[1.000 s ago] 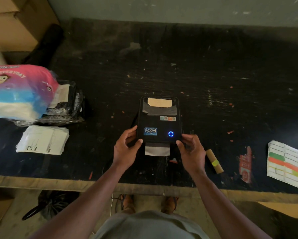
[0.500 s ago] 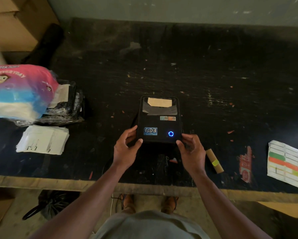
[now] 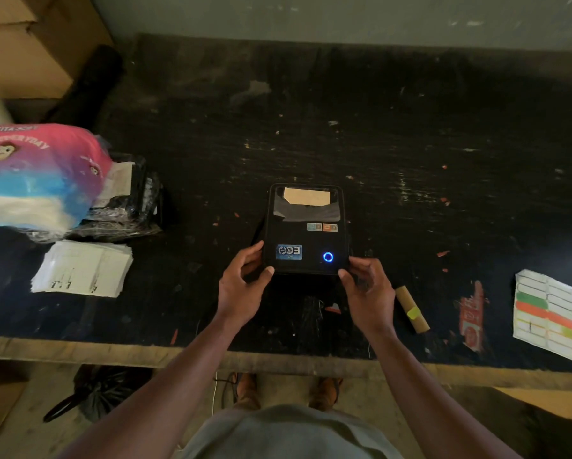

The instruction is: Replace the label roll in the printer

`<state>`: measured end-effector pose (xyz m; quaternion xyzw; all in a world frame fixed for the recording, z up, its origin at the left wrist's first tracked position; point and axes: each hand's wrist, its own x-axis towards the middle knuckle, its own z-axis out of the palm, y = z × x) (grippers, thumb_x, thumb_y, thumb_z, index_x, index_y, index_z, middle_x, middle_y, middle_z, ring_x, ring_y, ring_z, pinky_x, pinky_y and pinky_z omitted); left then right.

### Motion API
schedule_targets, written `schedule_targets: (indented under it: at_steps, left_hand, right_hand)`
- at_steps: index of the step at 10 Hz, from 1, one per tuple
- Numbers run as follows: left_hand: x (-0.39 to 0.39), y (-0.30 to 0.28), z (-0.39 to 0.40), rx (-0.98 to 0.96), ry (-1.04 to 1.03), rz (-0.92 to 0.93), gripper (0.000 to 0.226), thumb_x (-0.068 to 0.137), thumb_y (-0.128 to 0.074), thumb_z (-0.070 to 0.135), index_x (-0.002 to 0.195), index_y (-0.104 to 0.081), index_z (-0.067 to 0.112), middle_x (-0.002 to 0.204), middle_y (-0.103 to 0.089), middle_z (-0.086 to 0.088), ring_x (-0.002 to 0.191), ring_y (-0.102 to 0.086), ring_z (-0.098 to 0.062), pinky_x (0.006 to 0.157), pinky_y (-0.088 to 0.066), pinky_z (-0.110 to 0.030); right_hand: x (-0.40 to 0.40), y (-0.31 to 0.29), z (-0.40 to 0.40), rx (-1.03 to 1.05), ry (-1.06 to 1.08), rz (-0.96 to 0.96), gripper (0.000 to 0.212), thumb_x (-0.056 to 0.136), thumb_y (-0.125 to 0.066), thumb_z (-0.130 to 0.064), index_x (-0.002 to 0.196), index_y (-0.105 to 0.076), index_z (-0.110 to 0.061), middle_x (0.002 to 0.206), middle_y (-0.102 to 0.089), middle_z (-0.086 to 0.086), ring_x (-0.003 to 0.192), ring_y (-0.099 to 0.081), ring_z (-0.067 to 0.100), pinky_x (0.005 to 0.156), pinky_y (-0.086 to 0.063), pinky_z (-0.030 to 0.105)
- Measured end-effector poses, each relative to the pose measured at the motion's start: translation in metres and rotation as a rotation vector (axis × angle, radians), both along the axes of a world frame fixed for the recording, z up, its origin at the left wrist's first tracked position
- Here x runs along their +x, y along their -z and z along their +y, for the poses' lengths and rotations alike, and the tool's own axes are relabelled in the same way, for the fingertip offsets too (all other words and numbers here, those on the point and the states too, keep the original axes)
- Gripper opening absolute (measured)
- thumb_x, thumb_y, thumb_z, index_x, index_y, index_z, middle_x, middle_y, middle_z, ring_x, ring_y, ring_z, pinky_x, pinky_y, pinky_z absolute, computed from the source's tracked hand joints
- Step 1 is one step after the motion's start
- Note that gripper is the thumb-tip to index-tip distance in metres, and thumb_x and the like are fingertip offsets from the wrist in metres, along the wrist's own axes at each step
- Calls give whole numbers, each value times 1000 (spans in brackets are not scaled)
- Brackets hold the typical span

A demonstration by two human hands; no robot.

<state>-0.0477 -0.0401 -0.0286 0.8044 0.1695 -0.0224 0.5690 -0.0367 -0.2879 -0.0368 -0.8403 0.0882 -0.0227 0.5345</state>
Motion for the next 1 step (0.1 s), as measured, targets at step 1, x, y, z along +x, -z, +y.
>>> schedule_targets:
  at_steps: [1]
  left_hand:
    - [1, 0, 4, 4, 4, 4, 60, 95, -77, 21, 147, -54, 38, 140, -67, 11, 128, -64, -3, 104, -56, -30]
  right_hand:
    - [2, -2, -5, 25, -11, 33, 35, 95, -77, -17, 127, -64, -23, 118, -69, -16, 107, -69, -6, 81, -58, 9]
